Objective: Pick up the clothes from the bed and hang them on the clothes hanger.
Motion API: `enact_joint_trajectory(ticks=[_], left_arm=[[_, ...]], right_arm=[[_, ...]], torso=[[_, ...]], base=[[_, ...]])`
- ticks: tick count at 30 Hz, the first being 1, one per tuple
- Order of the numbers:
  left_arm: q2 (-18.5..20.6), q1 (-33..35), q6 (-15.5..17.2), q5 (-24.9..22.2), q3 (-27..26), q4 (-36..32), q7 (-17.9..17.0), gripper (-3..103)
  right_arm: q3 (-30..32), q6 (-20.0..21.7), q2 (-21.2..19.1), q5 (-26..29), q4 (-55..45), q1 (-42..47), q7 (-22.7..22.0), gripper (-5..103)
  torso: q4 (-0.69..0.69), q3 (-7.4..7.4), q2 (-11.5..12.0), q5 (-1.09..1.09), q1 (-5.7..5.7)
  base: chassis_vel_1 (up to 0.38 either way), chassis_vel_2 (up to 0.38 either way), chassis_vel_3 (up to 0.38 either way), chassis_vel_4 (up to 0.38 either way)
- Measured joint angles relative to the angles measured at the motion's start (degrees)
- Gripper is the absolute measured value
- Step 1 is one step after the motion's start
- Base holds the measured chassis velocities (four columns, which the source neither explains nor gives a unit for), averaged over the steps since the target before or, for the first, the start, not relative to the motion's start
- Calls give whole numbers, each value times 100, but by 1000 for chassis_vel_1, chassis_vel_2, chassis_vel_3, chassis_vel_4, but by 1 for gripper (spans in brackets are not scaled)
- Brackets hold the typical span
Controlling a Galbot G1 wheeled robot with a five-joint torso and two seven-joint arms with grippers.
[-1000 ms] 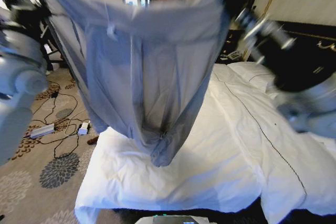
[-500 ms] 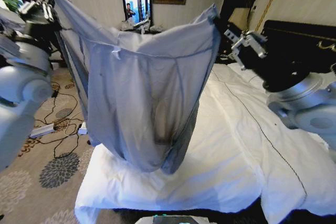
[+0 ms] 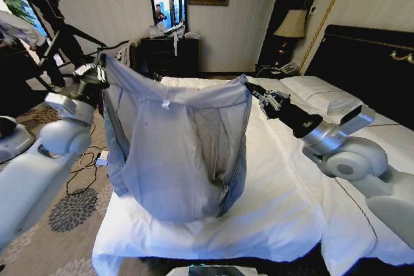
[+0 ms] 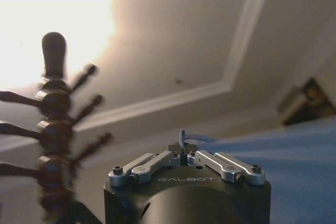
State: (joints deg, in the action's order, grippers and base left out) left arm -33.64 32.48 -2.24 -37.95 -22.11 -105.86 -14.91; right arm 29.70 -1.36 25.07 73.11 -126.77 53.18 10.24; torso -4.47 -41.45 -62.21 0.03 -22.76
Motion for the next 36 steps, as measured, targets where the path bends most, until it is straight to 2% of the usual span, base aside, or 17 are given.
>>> enact_joint_trajectory(ticks=[3,11,18,25,33,36], left_arm=[[10,-84,-17,86,14,132,5,0],[-235,531,-146,713,101,140,158,0],[-329,633,-171,738,144,59,172,0],[-406,1131,-231,733,91,-221,182,0],[-412,1226,-255,750,38,-257,188,0],[-402,1308,-264,729,-4,-257,185,0]], right_arm=[[14,-8,17,60,-3,-36,25,0],[-8,-183,122,346,-57,-23,315,0],[-15,-190,82,318,-19,-58,354,0],[-206,-102,198,90,-123,119,229,0],[-328,-66,251,-16,-182,176,206,0],[-314,25,237,-136,-230,287,59,0]], torso=[[0,0,0,-1,0],[1,0,0,-4,0],[0,0,0,-2,0],[2,0,0,-3,0],[1,0,0,-2,0],[1,0,0,-3,0]], base=[[0,0,0,0],[0,0,0,0],[0,0,0,0],[0,0,0,0],[0,0,0,0],[0,0,0,0]])
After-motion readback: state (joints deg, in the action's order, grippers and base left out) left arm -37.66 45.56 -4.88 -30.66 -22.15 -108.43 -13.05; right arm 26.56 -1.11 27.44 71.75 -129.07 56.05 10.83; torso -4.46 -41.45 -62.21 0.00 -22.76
